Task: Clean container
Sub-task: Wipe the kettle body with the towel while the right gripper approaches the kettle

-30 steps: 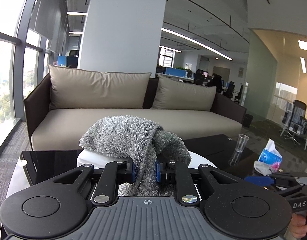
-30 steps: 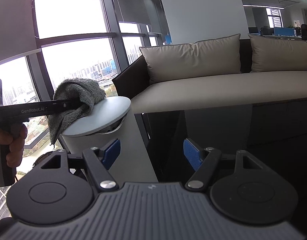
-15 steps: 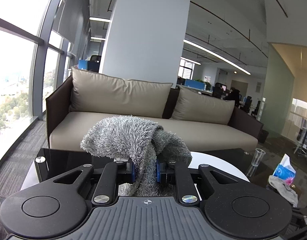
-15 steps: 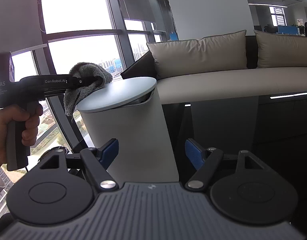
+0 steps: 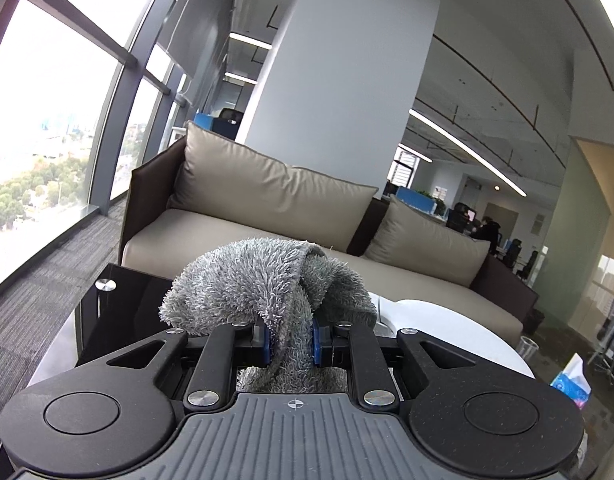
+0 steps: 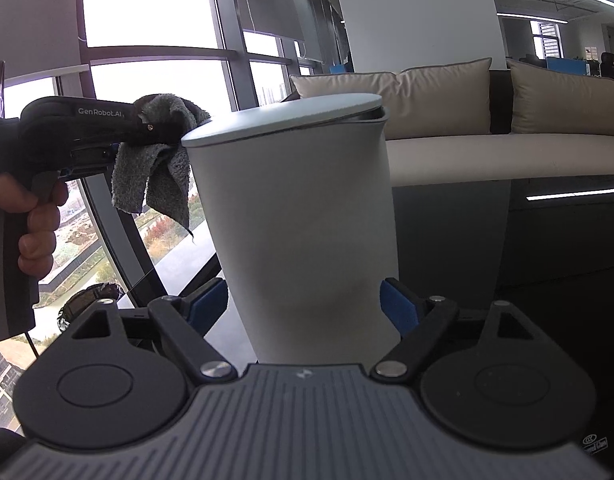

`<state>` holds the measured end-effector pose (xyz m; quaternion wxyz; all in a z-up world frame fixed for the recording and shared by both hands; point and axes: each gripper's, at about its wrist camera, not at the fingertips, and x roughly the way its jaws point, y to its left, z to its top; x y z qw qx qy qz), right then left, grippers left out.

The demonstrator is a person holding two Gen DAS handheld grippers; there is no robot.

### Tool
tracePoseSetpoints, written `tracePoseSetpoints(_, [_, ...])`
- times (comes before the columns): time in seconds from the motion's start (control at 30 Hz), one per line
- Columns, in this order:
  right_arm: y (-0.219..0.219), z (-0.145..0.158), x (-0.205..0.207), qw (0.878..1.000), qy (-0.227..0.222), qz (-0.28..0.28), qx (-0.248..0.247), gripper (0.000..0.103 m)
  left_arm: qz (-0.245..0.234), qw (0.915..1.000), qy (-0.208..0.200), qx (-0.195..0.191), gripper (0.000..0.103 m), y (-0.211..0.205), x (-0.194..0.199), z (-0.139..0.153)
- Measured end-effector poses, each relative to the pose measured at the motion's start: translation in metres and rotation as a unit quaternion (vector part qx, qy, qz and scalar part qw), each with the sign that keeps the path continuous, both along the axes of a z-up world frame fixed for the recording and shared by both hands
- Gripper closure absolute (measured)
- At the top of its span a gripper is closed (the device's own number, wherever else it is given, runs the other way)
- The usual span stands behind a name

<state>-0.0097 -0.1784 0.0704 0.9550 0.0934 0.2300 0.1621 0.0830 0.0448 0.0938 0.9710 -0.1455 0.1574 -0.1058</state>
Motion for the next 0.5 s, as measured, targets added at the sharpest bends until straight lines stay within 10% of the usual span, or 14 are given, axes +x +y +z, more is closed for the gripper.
tracePoseSetpoints(0.5, [0.03, -0.032, 0.016, 0.998, 0.004, -0.056, -0.008, 0.005, 0.018, 0.9991, 0.015, -0.036, 0.087, 0.03, -0.008, -0.03])
